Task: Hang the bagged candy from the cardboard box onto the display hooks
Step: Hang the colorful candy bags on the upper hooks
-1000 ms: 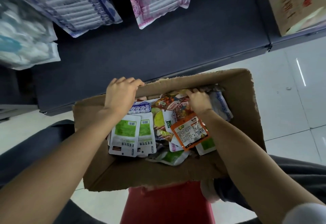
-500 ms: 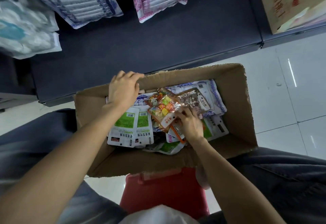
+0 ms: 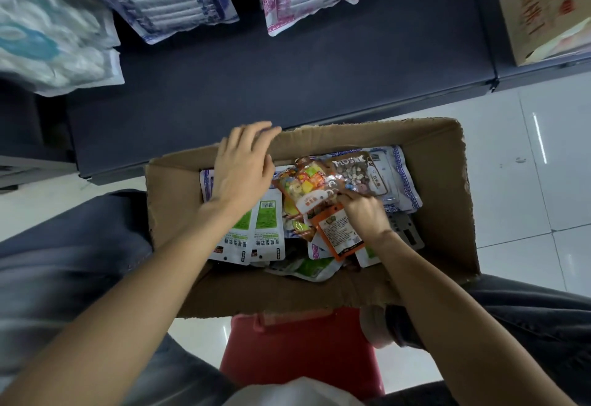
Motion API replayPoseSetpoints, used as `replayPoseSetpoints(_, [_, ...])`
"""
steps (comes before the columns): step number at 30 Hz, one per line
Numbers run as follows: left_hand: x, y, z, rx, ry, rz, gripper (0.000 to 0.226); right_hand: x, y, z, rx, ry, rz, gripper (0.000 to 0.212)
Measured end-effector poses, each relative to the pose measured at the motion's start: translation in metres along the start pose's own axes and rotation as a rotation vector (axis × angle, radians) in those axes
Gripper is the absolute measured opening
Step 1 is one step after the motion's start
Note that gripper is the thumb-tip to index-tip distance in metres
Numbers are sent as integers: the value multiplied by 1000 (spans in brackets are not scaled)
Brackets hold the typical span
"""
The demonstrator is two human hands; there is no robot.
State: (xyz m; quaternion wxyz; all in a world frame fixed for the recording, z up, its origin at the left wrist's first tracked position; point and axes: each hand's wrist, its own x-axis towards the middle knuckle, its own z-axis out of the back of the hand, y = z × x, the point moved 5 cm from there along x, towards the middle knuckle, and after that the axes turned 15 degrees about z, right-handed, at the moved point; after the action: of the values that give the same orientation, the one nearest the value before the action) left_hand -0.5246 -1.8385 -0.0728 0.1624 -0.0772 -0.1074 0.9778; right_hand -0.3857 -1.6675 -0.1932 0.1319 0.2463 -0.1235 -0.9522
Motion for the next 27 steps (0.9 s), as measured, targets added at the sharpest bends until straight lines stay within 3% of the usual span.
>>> replayPoseSetpoints(6, [-44,-11,-22,-76,74,-139,45,-1,4,12,10,-86,-30,29])
replayPoseSetpoints(10, [-51,-14,-72,91,450,-108,69,-7,11,24,-22,-287,-10,32])
replayPoseSetpoints(12, [-48,-24,-93,199,539,-149,83,-10,15,30,-17,-396,25,30])
replayPoseSetpoints(18, [-35,-68,-118,157,543,-248,75,-19,26,36,73,-510,116,29])
replayPoseSetpoints(21, [-35,-70,-114,82,594,-168,59,-22,23,42,167,-572,44,24])
replayPoseSetpoints(23, [-37,-63,-103,9,545,-115,49,-25,26,53,290,-633,4,14])
replayPoseSetpoints(25, [-39,-52,-87,-80,492,-47,37,-32,29,70,507,-730,-102,9])
replayPoseSetpoints(27, [-41,-37,-66,-169,409,52,33,-48,27,84,650,-845,-354,15])
